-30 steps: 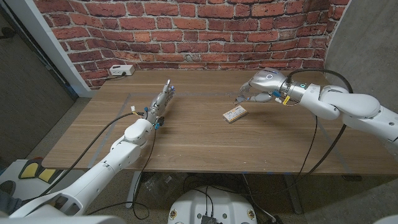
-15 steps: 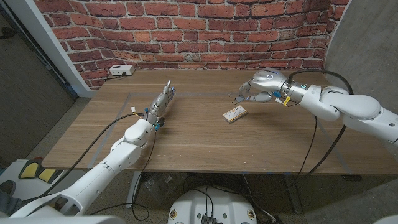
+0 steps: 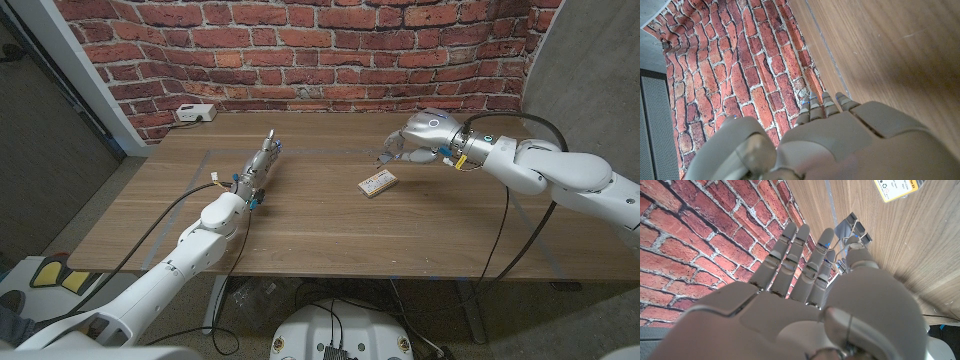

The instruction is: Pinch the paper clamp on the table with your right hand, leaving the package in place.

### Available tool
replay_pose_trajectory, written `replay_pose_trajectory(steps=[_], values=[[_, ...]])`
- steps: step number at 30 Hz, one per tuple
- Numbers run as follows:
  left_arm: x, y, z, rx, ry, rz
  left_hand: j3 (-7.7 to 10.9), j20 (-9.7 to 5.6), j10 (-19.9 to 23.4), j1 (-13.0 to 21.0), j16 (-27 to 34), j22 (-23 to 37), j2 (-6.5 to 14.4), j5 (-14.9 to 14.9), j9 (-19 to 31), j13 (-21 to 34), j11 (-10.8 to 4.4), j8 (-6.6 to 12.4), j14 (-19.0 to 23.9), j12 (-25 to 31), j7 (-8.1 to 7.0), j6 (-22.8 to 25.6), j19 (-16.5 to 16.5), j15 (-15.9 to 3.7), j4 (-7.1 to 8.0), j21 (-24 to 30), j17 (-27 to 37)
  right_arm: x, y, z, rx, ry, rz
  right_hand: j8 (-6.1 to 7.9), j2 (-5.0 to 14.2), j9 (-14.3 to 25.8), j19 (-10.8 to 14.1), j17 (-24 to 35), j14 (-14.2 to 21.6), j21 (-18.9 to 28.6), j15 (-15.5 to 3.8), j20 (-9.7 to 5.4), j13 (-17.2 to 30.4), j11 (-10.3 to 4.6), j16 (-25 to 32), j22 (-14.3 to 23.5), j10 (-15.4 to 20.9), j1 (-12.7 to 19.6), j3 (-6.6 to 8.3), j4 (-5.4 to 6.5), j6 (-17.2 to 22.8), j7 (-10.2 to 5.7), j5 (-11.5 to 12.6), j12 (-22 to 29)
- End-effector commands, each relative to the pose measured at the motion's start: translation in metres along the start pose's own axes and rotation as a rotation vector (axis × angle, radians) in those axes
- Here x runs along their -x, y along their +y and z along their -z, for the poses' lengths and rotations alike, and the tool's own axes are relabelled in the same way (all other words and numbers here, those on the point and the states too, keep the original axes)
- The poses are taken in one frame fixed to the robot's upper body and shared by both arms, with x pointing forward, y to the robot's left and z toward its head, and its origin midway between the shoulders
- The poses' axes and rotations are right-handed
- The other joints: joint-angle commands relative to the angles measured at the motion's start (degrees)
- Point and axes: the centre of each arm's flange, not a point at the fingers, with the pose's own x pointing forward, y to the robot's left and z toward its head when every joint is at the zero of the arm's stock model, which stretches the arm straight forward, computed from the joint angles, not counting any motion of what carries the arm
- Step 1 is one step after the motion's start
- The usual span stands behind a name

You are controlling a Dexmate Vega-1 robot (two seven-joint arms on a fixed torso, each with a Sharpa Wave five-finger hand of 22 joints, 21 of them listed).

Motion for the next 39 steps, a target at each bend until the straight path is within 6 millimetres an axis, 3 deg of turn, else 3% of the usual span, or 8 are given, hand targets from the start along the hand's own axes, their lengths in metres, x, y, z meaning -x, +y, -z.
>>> replay_pose_trajectory(steps=[1, 19, 33, 39], values=[[-0.001, 0.001, -0.001, -0.002, -0.003, 0.001, -0.35, 0.09, -0.2, 0.3, -0.1, 0.3, 0.2, -0.2, 0.2, 0.2, 0.02, -0.05, -0.4, -0.2, -0.32, 0.0, -0.4, 0.25, -0.15, 0.1, 0.3, -0.002, -0.004, 0.0, 0.014, 0.003, -0.018, 0.79, 0.89, 0.1, 0.3, 0.2, 1.0, 0.6, -4.43, -4.17, 0.1, 0.04, 0.0, 0.1, 1.3, 0.3, 1.32, 0.69, 15.5, -2.51, 0.0, 0.4], [-0.002, -0.001, -0.001, 0.001, -0.001, 0.005, -0.6, 0.1, -0.2, 0.4, 0.0, 0.3, 0.3, -0.2, 0.2, 0.2, 0.14, -0.05, -0.3, -0.1, -0.33, 0.0, -0.4, 0.26, -0.14, 0.1, 0.3, -0.003, -0.009, -0.002, 0.046, 0.008, -0.083, 0.52, 1.62, 0.0, -1.0, 0.2, 1.7, 0.2, -5.34, -5.7, 0.0, 0.24, -0.4, 0.2, 3.7, 2.4, 1.98, 0.31, 17.6, -2.38, 0.4, 0.0], [-0.006, -0.001, 0.0, 0.0, 0.003, 0.01, -0.8, 0.1, -0.2, 0.5, 0.0, 0.3, 0.4, -0.2, 0.2, 0.2, 0.01, -0.05, -0.4, -0.1, -0.36, 0.0, -0.5, 0.29, -0.14, 0.1, 0.3, -0.001, -0.001, -0.001, 0.053, 0.022, -0.15, -0.01, 0.94, -0.1, -0.4, 0.2, 2.2, 0.6, -4.94, -4.95, -0.1, 0.12, -0.5, 0.2, 4.0, 2.4, 1.56, 0.51, 18.0, -2.49, 0.3, -0.6], [-0.007, -0.001, 0.001, 0.001, 0.007, 0.011, -0.87, 0.1, -0.2, 0.5, 0.0, 0.3, 0.4, -0.2, 0.2, 0.2, -0.02, -0.03, -0.4, -0.1, -0.34, 0.0, -0.5, 0.28, -0.14, 0.1, 0.3, -0.001, 0.003, -0.002, 0.057, 0.026, -0.174, -1.2, 0.52, -0.2, -0.5, 0.2, 1.6, 0.8, -4.42, -4.32, -0.1, -0.16, -0.9, 0.4, 2.3, 1.6, 1.06, 1.03, 16.7, -2.6, 0.0, -2.0]])
